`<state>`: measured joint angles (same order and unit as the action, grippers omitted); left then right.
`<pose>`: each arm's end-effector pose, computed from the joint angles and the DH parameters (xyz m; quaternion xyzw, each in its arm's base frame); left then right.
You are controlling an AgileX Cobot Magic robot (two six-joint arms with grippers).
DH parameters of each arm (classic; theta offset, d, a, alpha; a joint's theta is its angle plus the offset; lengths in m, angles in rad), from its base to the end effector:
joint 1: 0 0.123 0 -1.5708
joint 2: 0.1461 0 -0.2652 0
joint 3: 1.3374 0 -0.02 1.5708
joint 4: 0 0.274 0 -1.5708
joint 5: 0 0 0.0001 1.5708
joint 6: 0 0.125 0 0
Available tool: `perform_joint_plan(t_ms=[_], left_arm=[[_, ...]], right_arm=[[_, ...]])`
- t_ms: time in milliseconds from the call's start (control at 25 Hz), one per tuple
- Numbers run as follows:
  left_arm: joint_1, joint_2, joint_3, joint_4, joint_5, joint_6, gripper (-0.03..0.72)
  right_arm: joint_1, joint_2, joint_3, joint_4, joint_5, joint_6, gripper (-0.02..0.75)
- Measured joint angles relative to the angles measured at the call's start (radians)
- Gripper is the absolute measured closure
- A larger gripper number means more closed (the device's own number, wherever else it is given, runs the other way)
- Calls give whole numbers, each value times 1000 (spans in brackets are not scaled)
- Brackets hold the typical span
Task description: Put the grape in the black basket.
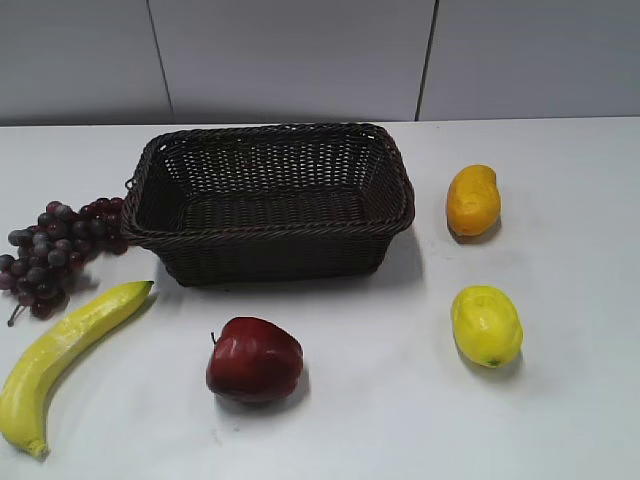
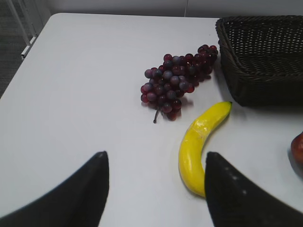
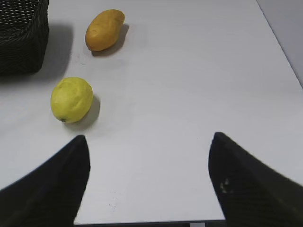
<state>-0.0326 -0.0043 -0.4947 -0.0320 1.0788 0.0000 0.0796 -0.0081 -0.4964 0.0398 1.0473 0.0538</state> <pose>0.0646 -0.0056 0.2696 0.0147 0.8579 -0.0243 0.5130 0.0652 0.0095 0.2739 -0.0116 0.8483 0.0551 0.5266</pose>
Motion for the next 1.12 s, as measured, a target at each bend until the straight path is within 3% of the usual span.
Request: perform_joint_plan(t_ms=[840, 1120], left_arm=[[0, 7, -7, 5, -16, 0, 99], [0, 262, -30, 4, -268, 0, 100]], right_arm=[[0, 0, 0, 0, 0, 0, 145], [0, 0, 0, 0, 0, 0, 145]])
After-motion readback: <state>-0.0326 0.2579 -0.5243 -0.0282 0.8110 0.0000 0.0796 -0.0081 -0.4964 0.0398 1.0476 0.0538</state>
